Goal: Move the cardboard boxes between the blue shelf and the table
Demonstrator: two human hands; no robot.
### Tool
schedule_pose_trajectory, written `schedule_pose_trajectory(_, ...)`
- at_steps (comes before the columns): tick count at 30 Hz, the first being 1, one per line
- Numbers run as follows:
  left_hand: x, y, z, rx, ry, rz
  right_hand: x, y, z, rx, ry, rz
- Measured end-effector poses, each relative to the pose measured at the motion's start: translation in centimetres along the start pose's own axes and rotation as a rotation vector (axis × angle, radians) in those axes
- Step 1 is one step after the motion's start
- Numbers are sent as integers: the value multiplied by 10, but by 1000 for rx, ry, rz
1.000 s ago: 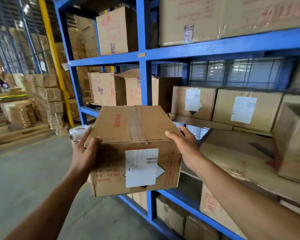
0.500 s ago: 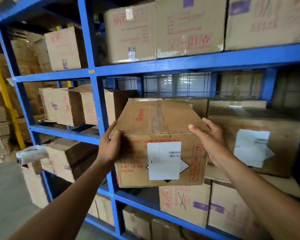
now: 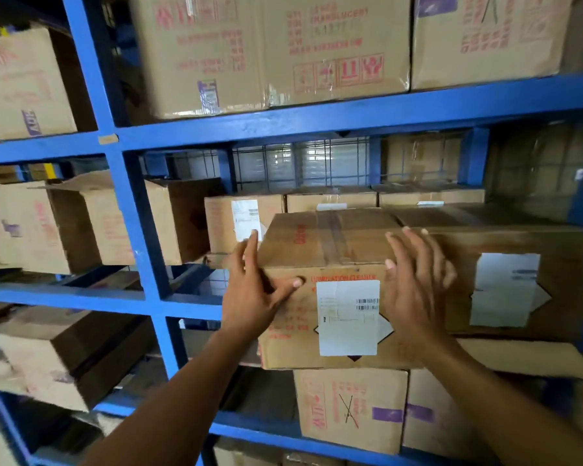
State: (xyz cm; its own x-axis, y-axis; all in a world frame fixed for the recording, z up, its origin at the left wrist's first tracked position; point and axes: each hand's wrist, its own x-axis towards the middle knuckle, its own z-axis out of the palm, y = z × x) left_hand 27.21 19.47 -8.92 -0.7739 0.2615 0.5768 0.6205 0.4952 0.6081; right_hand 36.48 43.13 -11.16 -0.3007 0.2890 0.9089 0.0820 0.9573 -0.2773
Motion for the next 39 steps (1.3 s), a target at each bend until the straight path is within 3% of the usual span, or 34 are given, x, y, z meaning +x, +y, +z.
schedule_pose_trajectory(3, 26, -32, 9, 315, -80, 208, -4, 9, 34, -192, -83, -118)
schedule_pose_trajectory(5, 47, -51, 15, 383, -139, 281, -1, 15, 52, -316, -170, -144)
schedule_pose_trajectory(9, 91, -70, 31, 327, -214, 256, 24, 12, 86, -426, -283, -51)
schedule_pose_trajectory(18, 122, -88, 37, 277, -295, 208, 32, 3, 109, -469, -314, -32)
schedule_pose_trajectory(23, 119, -93, 8, 193, -260, 253, 36, -37, 95, -311, -179, -56)
schedule_pose_trajectory(29, 105, -138, -63, 192, -215, 133, 52, -153, 119, 100, -93, -166)
schedule_pose_trajectory(35, 61, -209, -160, 312, -166, -110, 39, -269, 185, 469, -401, -230)
schedule_pose_trajectory(39, -3, -238, -236, 398, -16, -371, 9, -360, 221, 726, -666, -358)
